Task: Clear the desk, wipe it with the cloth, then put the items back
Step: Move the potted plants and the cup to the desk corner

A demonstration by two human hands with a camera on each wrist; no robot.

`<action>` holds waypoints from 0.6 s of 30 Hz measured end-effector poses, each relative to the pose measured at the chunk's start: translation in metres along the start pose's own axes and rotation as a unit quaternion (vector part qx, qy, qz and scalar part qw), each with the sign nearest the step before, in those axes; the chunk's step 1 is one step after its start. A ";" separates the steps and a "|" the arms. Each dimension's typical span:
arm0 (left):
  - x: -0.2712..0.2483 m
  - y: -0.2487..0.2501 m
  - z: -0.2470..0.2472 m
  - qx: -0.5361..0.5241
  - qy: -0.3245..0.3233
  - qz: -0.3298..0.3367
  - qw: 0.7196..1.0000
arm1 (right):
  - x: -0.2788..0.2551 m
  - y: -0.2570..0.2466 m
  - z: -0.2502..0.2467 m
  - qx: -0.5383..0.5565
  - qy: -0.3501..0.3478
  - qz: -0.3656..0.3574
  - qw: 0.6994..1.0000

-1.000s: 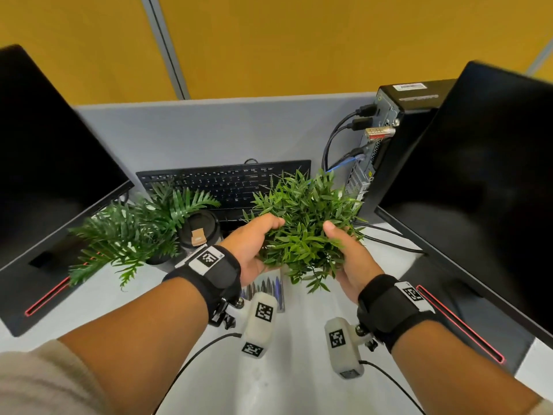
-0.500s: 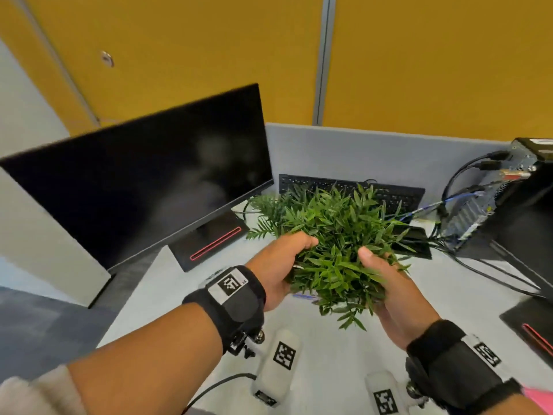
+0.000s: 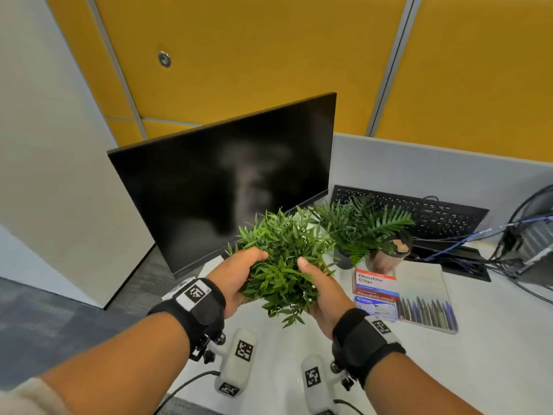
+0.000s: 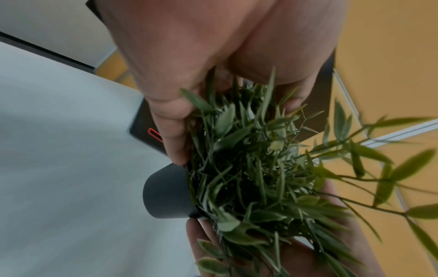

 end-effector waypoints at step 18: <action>0.081 -0.006 -0.015 0.054 0.031 -0.016 0.998 | 0.069 0.028 -0.011 0.005 0.025 0.011 1.000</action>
Point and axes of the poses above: each hand's wrist, its own x-axis towards the middle knuckle, its own z-axis out of the palm, y = z × x, the point moved 8 cm from there along x, towards the middle knuckle, and after that the axes turned 14 degrees about -x, right-handed, at the moved point
